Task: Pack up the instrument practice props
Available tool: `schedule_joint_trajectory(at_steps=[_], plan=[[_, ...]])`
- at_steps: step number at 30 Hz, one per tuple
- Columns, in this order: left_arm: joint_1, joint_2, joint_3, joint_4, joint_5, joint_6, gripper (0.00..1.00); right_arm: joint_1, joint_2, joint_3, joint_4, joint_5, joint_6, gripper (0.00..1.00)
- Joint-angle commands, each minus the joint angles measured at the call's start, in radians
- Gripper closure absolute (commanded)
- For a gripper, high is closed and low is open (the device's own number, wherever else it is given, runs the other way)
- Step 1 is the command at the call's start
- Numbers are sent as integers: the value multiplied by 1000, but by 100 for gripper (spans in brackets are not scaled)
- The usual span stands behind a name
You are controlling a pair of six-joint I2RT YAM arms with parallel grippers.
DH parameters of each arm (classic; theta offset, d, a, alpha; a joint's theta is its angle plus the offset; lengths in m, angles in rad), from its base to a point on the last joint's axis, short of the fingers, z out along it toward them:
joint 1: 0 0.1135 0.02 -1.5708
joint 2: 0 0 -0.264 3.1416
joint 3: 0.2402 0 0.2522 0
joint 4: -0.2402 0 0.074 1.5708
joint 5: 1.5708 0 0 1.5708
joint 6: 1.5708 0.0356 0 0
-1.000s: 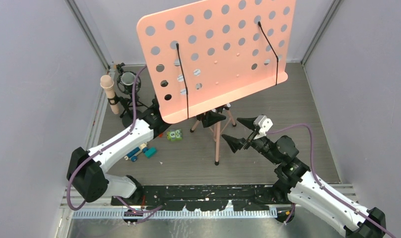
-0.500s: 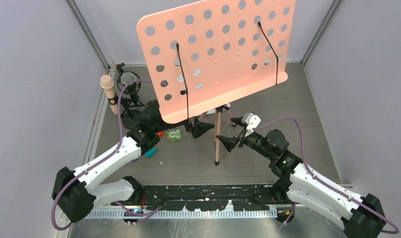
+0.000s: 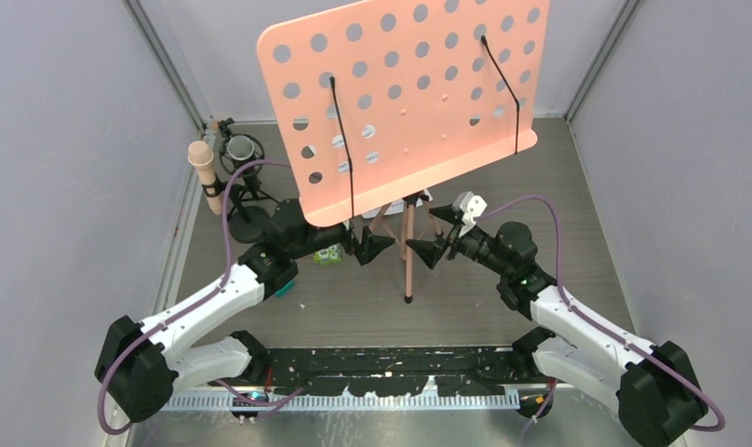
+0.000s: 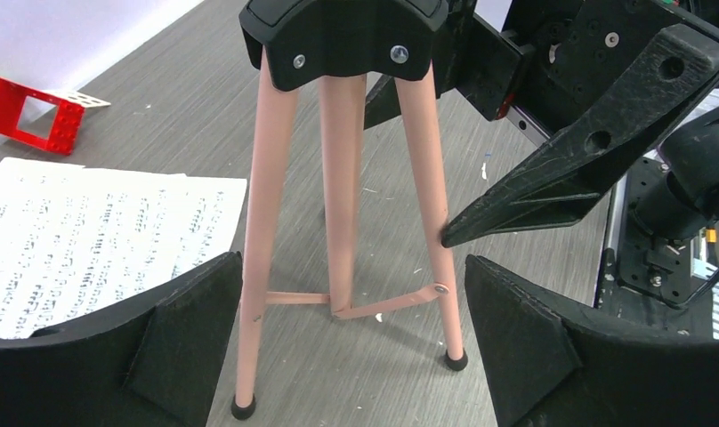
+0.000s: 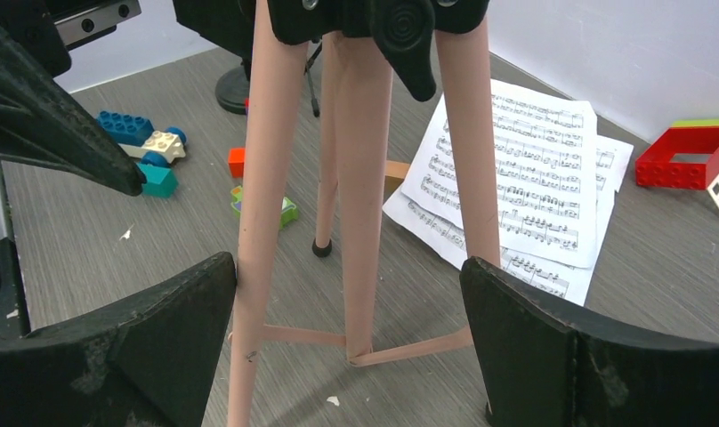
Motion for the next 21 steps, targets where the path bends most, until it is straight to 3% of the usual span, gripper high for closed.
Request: schedule_joint_trajectory(at_steps=[1, 7, 15, 21], plan=[[11, 20, 22, 38, -3, 70, 5, -18, 15, 32, 91, -55, -16, 0], [42, 96, 31, 94, 44, 91, 25, -26, 16, 8, 102, -120, -35, 0], [57, 152, 43, 132, 29, 136, 37, -27, 44, 27, 80, -113, -95, 0], [57, 182, 52, 133, 10, 160, 46, -22, 6, -14, 115, -87, 1, 5]])
